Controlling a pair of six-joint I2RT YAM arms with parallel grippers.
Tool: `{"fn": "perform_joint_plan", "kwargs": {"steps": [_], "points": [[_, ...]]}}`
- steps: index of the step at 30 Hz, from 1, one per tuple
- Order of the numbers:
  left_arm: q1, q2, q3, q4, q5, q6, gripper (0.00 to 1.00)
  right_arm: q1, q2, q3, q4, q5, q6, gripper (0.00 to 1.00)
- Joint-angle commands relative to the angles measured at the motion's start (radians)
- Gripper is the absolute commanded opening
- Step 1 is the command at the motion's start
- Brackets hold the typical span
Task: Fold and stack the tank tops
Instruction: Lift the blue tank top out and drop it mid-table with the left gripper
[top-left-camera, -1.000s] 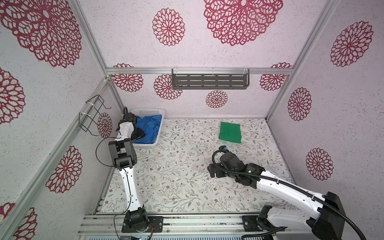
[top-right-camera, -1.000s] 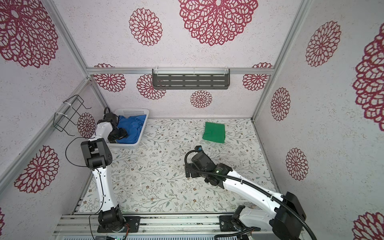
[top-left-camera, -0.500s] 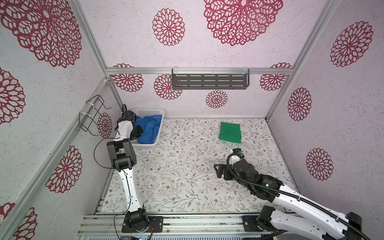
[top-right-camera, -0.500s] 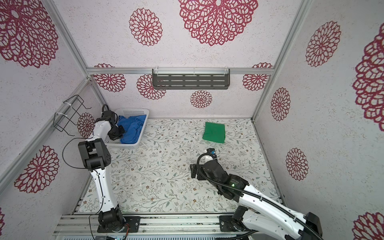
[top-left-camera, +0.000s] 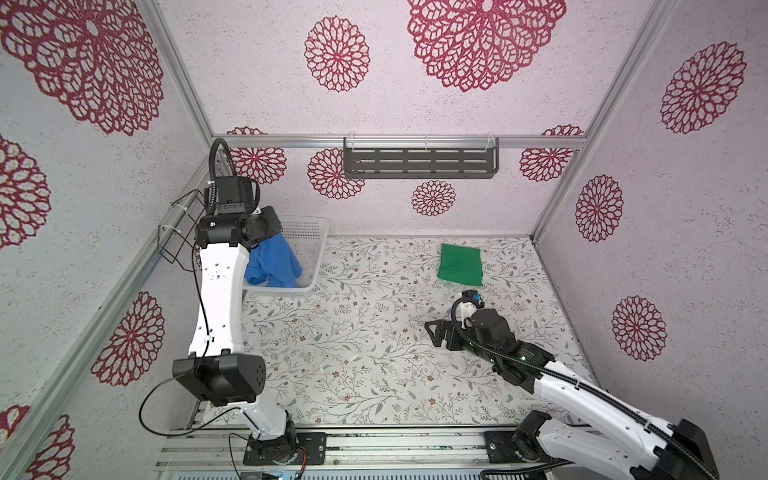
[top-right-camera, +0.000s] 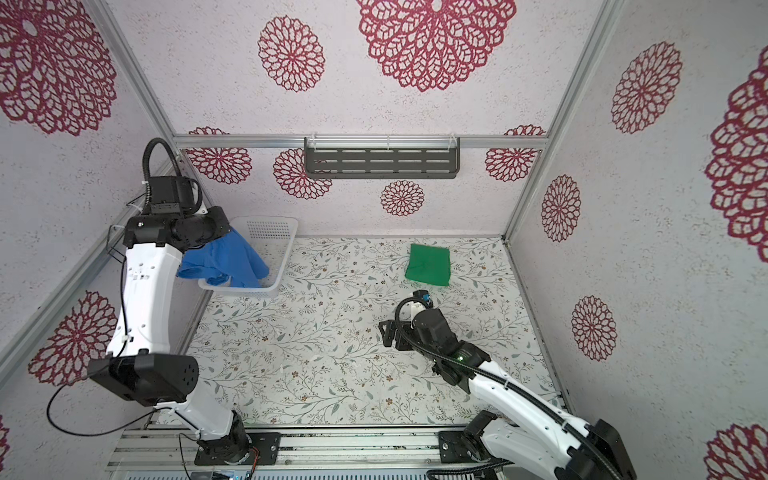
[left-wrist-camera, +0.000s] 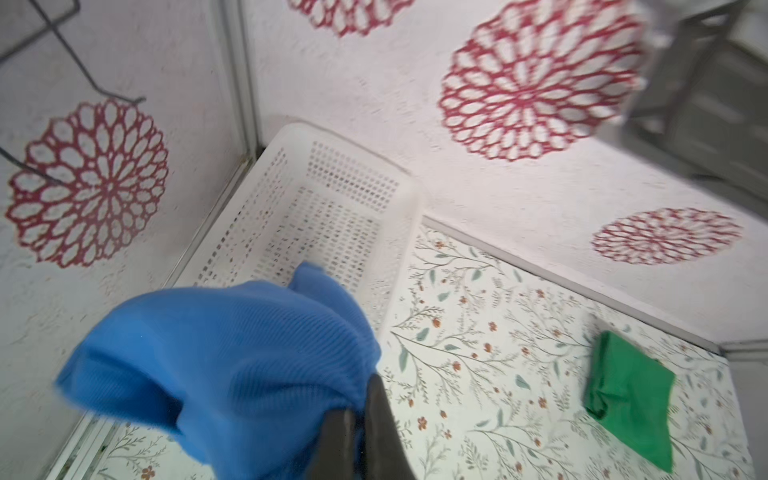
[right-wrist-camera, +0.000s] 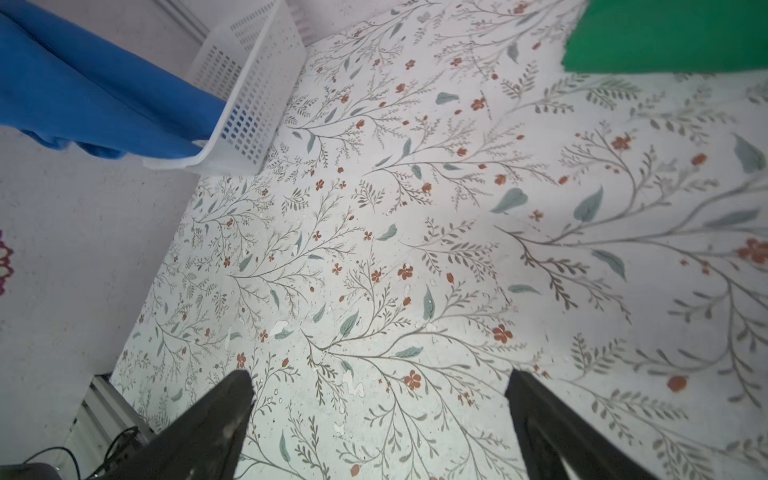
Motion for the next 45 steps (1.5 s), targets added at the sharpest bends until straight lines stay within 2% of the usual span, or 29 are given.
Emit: {"fn": "perform_joint_plan", "kwargs": {"steps": [1, 5, 7, 9, 11, 14, 16, 21, 24, 26, 28, 29, 32, 33, 36, 39, 42, 44, 45], "points": [[-0.107, -0.096, 0.063, -0.059, -0.070, 0.028, 0.00, -0.020, 0.033, 0.111, -0.016, -0.017, -0.132, 0.98], [-0.268, -0.215, 0.094, -0.036, -0.081, 0.035, 0.00, -0.079, 0.032, 0.132, -0.025, 0.001, -0.133, 0.98], [-0.383, -0.317, 0.007, 0.080, -0.087, 0.081, 0.00, -0.119, 0.025, 0.110, -0.009, -0.015, -0.112, 0.98], [-0.457, -0.399, -0.091, 0.188, -0.069, 0.089, 0.00, -0.146, 0.018, 0.088, -0.001, -0.029, -0.093, 0.98], [-0.505, -0.432, -0.132, 0.215, -0.023, 0.078, 0.00, -0.162, 0.016, 0.072, 0.002, -0.037, -0.082, 0.98], [-0.559, -0.432, -0.189, 0.213, 0.039, 0.032, 0.00, -0.174, 0.010, 0.057, -0.015, -0.030, -0.066, 0.98], [-0.587, -0.429, -0.279, 0.258, 0.101, -0.006, 0.00, -0.177, 0.000, 0.063, -0.056, -0.010, -0.052, 0.98], [-0.648, -0.362, -0.543, 0.502, 0.233, -0.127, 0.00, -0.188, -0.061, 0.038, -0.194, 0.043, -0.003, 0.98], [-0.700, -0.257, -0.581, 0.577, 0.282, -0.165, 0.00, -0.191, -0.125, -0.005, -0.252, 0.072, 0.034, 0.98], [-0.731, -0.190, -0.560, 0.563, 0.263, -0.153, 0.00, -0.197, -0.173, -0.032, -0.292, 0.104, 0.057, 0.98], [-0.736, -0.144, -0.563, 0.559, 0.236, -0.161, 0.00, -0.202, -0.207, -0.033, -0.361, 0.142, 0.061, 0.98], [-0.734, -0.125, -0.572, 0.562, 0.231, -0.169, 0.05, -0.203, -0.219, -0.030, -0.398, 0.161, 0.057, 0.98], [-0.733, -0.078, -0.584, 0.545, 0.222, -0.175, 0.33, -0.203, -0.232, -0.016, -0.484, 0.183, 0.044, 0.98], [-0.731, -0.070, -0.583, 0.521, 0.199, -0.176, 0.39, -0.203, -0.234, -0.012, -0.505, 0.187, 0.041, 0.98], [-0.712, -0.078, -0.587, 0.435, 0.086, -0.174, 0.50, -0.203, -0.239, -0.006, -0.542, 0.200, 0.041, 0.98], [-0.652, -0.130, -0.633, 0.383, 0.002, -0.203, 0.61, -0.203, -0.229, -0.010, -0.531, 0.188, 0.047, 0.97], [-0.606, -0.200, -0.711, 0.360, -0.017, -0.219, 0.61, -0.201, -0.184, -0.015, -0.485, 0.137, 0.057, 0.93], [-0.607, -0.231, -0.773, 0.355, -0.034, -0.242, 0.56, -0.196, -0.135, -0.024, -0.439, 0.092, 0.070, 0.86], [-0.609, -0.242, -0.817, 0.361, -0.004, -0.278, 0.53, -0.188, -0.104, -0.030, -0.407, 0.073, 0.080, 0.81]]}}
